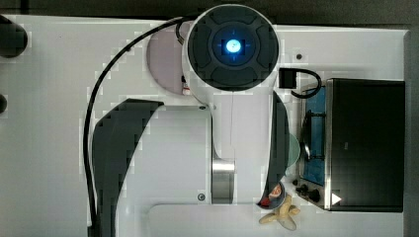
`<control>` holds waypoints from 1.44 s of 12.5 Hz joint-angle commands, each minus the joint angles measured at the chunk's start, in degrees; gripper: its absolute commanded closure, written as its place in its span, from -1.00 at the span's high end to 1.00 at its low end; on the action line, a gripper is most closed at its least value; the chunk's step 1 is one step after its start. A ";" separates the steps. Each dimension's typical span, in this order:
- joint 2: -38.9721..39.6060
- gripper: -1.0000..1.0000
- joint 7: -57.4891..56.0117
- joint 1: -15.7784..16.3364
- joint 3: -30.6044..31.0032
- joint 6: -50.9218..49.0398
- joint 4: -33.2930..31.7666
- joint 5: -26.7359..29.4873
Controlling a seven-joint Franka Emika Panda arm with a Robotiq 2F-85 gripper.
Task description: Drag strainer right to left.
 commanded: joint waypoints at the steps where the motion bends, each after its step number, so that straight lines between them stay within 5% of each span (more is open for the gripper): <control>1: -35.42 0.59 0.16 -2.31 -3.55 -12.07 -22.92 -1.22; 3: -35.21 0.99 0.16 -2.26 -3.37 -11.82 -22.99 -1.22; 9: -27.08 1.00 2.28 -2.25 -2.01 1.18 -28.82 -1.20; 18: 1.28 1.00 27.58 -2.09 -1.04 29.58 -33.30 -1.19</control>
